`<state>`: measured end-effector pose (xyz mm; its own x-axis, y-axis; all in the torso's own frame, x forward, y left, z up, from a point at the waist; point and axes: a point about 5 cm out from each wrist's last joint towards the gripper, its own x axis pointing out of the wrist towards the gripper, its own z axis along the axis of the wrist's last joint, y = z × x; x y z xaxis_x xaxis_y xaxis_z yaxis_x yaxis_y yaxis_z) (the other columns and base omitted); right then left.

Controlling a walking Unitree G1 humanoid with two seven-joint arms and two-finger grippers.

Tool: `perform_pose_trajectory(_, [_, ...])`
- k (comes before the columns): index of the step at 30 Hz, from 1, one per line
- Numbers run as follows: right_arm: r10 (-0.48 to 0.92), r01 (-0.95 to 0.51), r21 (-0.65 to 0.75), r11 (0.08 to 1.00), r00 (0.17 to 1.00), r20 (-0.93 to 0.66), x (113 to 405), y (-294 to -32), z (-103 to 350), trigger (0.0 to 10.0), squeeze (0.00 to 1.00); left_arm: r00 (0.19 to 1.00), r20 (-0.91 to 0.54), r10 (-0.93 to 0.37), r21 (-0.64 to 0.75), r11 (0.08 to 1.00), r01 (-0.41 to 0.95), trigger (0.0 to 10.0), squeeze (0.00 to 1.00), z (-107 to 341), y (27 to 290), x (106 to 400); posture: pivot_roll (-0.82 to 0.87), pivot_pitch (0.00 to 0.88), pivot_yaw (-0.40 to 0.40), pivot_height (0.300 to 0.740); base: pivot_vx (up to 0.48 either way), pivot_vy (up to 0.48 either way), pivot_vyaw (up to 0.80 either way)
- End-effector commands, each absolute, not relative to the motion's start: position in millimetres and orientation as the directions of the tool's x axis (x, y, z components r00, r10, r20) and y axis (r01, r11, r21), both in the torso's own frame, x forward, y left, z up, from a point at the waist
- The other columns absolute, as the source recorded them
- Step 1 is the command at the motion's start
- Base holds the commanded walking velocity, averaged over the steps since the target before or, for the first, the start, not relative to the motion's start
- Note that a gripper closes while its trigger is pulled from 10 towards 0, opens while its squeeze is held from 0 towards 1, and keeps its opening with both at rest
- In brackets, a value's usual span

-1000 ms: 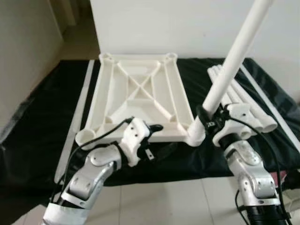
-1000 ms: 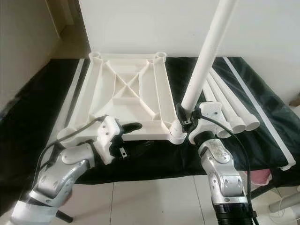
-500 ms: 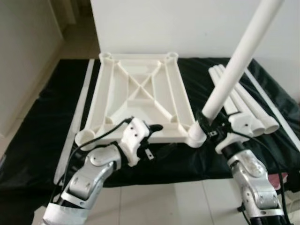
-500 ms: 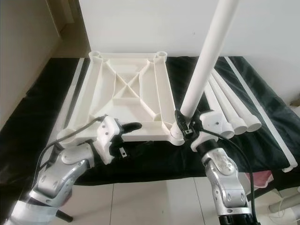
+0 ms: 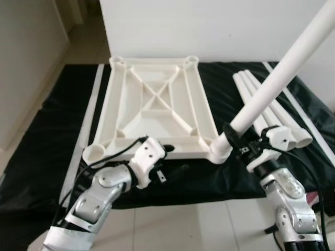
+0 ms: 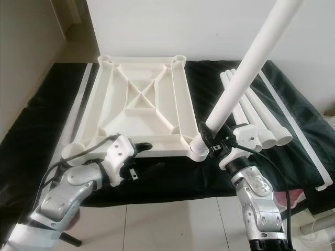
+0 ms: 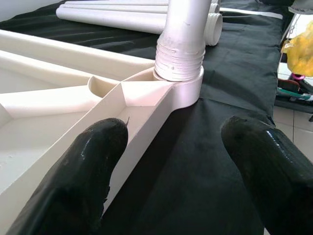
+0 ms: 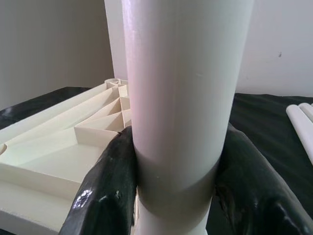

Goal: Building children table

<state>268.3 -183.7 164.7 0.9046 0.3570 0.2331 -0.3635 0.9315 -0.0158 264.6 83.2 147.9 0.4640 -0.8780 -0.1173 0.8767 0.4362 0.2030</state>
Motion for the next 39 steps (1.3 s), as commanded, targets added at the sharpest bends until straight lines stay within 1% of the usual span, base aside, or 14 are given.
perform_pose_trajectory(1, [0.36, -0.363, 0.001, 0.932, 0.924, 0.129, 269, -185, 145, 10.0, 0.0, 0.452, -0.123, -0.883, 0.217, 0.421, 0.881, 10.0, 0.0, 149, 82, 263, -0.04, 0.069, -0.01, 0.74, 0.0, 0.0, 0.0])
perform_pose_trajectory(6, [0.33, -0.34, 0.017, 0.94, 0.921, 0.208, 273, -188, 160, 10.0, 0.0, 0.455, -0.103, -0.885, 0.201, 0.429, 0.881, 10.0, 0.0, 153, 84, 264, -0.04, 0.067, -0.01, 0.74, 0.0, 0.0, 0.0])
perform_pose_trajectory(7, [0.28, -0.323, 0.085, 0.942, 0.903, 0.326, 274, -193, 183, 10.0, 0.0, 0.441, -0.084, -0.894, 0.168, 0.423, 0.89, 10.0, 0.0, 157, 90, 263, -0.04, 0.069, -0.009, 0.74, 0.0, 0.0, 0.0])
perform_pose_trajectory(8, [0.264, -0.32, 0.103, 0.942, 0.894, 0.361, 274, -195, 191, 10.0, 0.0, 0.435, -0.077, -0.897, 0.157, 0.42, 0.894, 10.0, 0.0, 159, 92, 263, -0.04, 0.069, -0.009, 0.74, 0.0, 0.0, 0.0])
perform_pose_trajectory(12, [0.245, -0.311, 0.108, 0.944, 0.882, 0.404, 276, -197, 204, 10.0, 0.0, 0.424, -0.085, -0.902, 0.157, 0.408, 0.899, 10.0, 0.0, 161, 97, 262, -0.04, 0.068, -0.008, 0.74, 0.0, 0.0, 0.0])
perform_pose_trajectory(16, [0.232, -0.305, 0.107, 0.946, 0.871, 0.432, 278, -199, 215, 10.0, 0.0, 0.394, -0.139, -0.908, 0.154, 0.373, 0.915, 10.0, 0.0, 157, 108, 261, -0.04, 0.066, -0.008, 0.74, 0.0, 0.0, 0.0])
perform_pose_trajectory(18, [0.201, -0.282, 0.112, 0.953, 0.863, 0.464, 279, -202, 224, 10.0, 0.0, 0.401, -0.207, -0.892, 0.166, 0.372, 0.913, 10.0, 0.0, 151, 119, 264, -0.04, 0.057, -0.006, 0.74, 0.0, 0.0, 0.0])
perform_pose_trajectory(20, [0.195, -0.277, 0.112, 0.954, 0.862, 0.467, 280, -202, 226, 10.0, 0.0, 0.404, -0.216, -0.889, 0.166, 0.374, 0.912, 10.0, 0.0, 150, 120, 265, -0.04, 0.057, -0.006, 0.74, 0.0, 0.0, 0.0])
perform_pose_trajectory(23, [0.176, -0.238, 0.085, 0.968, 0.876, 0.449, 284, -207, 220, 10.0, 0.0, 0.442, -0.285, -0.85, 0.193, 0.401, 0.895, 10.0, 0.0, 143, 132, 272, -0.04, 0.047, -0.004, 0.74, 0.0, 0.0, 0.0])
perform_pose_trajectory(29, [0.18, -0.231, 0.072, 0.97, 0.888, 0.424, 287, -207, 213, 10.0, 0.0, 0.441, -0.36, -0.822, 0.22, 0.384, 0.897, 10.0, 0.0, 140, 148, 272, -0.04, 0.045, -0.003, 0.74, 0.0, 0.0, 0.0])
perform_pose_trajectory(31, [0.188, -0.234, 0.065, 0.97, 0.894, 0.407, 292, -206, 207, 10.0, 0.0, 0.486, -0.419, -0.767, 0.273, 0.405, 0.873, 10.0, 0.0, 139, 166, 280, -0.03, 0.038, -0.002, 0.74, 0.0, 0.0, 0.0])
perform_pose_trajectory(34, [0.188, -0.234, 0.066, 0.97, 0.895, 0.405, 293, -206, 207, 10.0, 0.0, 0.506, -0.424, -0.751, 0.286, 0.419, 0.862, 10.0, 0.0, 141, 171, 283, -0.03, 0.035, -0.002, 0.74, 0.0, 0.0, 0.0])
perform_pose_trajectory(36, [0.19, -0.235, 0.065, 0.97, 0.895, 0.405, 295, -205, 207, 10.0, 0.0, 0.538, -0.398, -0.743, 0.268, 0.466, 0.843, 10.0, 0.0, 145, 177, 288, -0.03, 0.033, -0.001, 0.74, 0.0, 0.0, 0.0])
perform_pose_trajectory(39, [0.191, -0.236, 0.063, 0.97, 0.894, 0.405, 296, -204, 206, 10.0, 0.0, 0.539, -0.389, -0.747, 0.259, 0.473, 0.842, 10.0, 0.0, 146, 179, 290, -0.03, 0.029, -0.001, 0.74, 0.0, 0.0, 0.0])
